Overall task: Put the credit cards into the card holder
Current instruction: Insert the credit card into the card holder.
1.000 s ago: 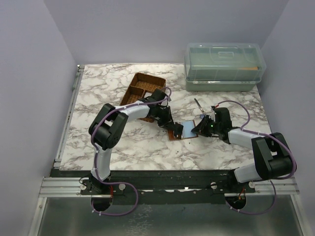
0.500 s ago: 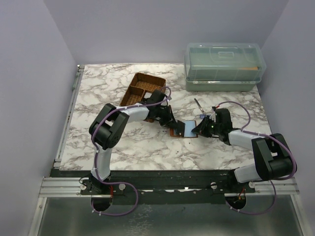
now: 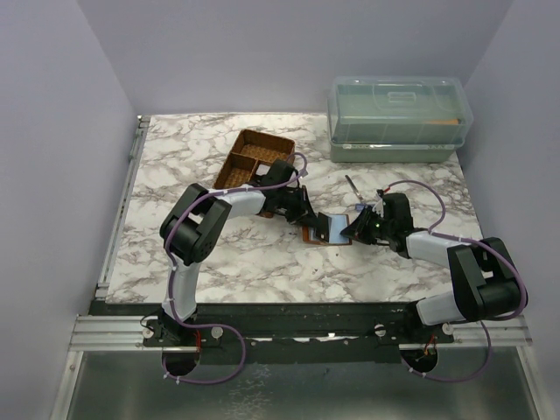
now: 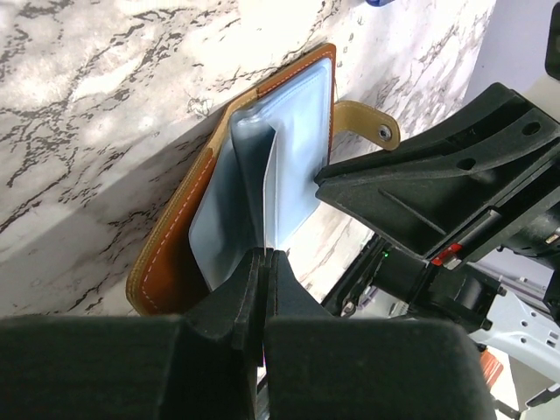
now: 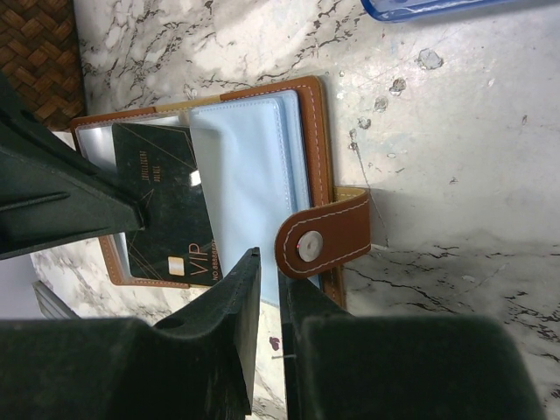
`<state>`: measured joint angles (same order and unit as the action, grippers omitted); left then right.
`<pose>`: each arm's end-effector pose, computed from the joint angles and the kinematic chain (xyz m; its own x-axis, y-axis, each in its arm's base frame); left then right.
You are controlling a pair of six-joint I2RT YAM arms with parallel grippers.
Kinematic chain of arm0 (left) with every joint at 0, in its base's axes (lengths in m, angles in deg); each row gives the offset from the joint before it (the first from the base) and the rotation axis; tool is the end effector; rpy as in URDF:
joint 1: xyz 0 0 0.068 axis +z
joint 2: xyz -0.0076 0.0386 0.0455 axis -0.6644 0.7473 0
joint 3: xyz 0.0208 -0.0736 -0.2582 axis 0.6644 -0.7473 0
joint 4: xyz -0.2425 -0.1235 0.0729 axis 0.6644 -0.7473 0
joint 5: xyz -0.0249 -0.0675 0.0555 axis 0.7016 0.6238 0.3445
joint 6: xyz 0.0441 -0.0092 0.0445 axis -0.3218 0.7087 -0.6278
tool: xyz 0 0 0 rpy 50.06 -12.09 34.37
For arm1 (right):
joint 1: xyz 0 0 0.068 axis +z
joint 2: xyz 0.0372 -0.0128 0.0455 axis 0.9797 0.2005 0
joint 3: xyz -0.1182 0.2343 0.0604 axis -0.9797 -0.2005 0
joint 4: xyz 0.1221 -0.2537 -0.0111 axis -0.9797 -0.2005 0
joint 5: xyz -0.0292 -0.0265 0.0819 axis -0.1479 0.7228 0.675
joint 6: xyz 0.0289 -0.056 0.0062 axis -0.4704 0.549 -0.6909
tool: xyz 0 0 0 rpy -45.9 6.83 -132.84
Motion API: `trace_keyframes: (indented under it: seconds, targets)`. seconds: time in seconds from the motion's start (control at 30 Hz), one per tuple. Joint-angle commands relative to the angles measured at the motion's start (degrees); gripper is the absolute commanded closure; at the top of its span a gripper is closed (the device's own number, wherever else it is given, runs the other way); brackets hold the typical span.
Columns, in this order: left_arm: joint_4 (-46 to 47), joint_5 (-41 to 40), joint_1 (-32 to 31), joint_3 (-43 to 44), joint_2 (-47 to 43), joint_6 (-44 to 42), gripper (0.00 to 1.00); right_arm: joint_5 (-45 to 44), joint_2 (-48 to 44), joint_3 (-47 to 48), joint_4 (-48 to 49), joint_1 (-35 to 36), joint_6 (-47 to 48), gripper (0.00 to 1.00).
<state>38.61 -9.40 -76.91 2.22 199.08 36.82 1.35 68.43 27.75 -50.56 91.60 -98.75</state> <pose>0.3429 -0.2797 0.1171 -0.9940 -0.0022 -0.1089 0.0870 0.5850 -0.8063 0.2577 0.0788 0.1025 -0.8208 0.4102 -0.3976 0.0580 0.7522 0.6564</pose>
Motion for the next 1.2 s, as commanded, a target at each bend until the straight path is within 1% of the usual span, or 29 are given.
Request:
trace_keyframes:
  seconds: [0.0,0.2,0.37,0.57,0.63,0.7,0.77,0.83,1.03,1.17]
  targets:
    - [2.77,-1.42,-0.15,-0.89,1.38,-0.5,1.0,-0.92,0.04,-1.44,-2.06,0.11,0.87,0.82]
    - [7.06,-2.37,-0.16,-2.04,1.78,2.71,1.0,-0.3,-0.36,-1.71,-1.72,0.18,0.58,0.82]
    - [12.95,-0.94,-0.49,-4.98,2.22,7.85,1.0,-0.11,-0.79,-1.74,-1.79,0.16,0.35,0.82]
    - [13.98,0.31,-1.12,-6.88,2.86,8.77,1.0,-0.12,-0.43,-1.22,-2.23,0.15,0.47,0.81]
    - [12.93,-0.32,-1.25,-7.04,2.62,7.58,0.96,0.1,-0.12,-0.47,-3.06,0.11,0.97,0.81]
    - [9.5,-2.12,-1.3,-6.2,2.32,4.9,0.93,-0.44,-0.57,0.36,-4.87,0.16,1.77,0.81]
    - [5.43,-4.04,-1.4,-4.77,2.15,2.14,0.92,-1.69,-1.37,1.35,-7.17,0.17,2.86,0.8]
    - [3.26,-5.49,-1.46,-3.81,1.92,0.33,0.9,-3.15,-2.45,2.14,-9.16,0.16,3.88,0.79]
    - [-1.09,-7.48,-1.92,-2.0,1.39,-1.26,0.82,-6.2,-4.71,5.18,-15.34,0.13,6.65,0.76]
    - [-3.11,-9.59,-2.74,-1.28,0.41,-2.47,0.72,-7.8,-5.81,6.48,-17.02,0.11,8.17,0.72]
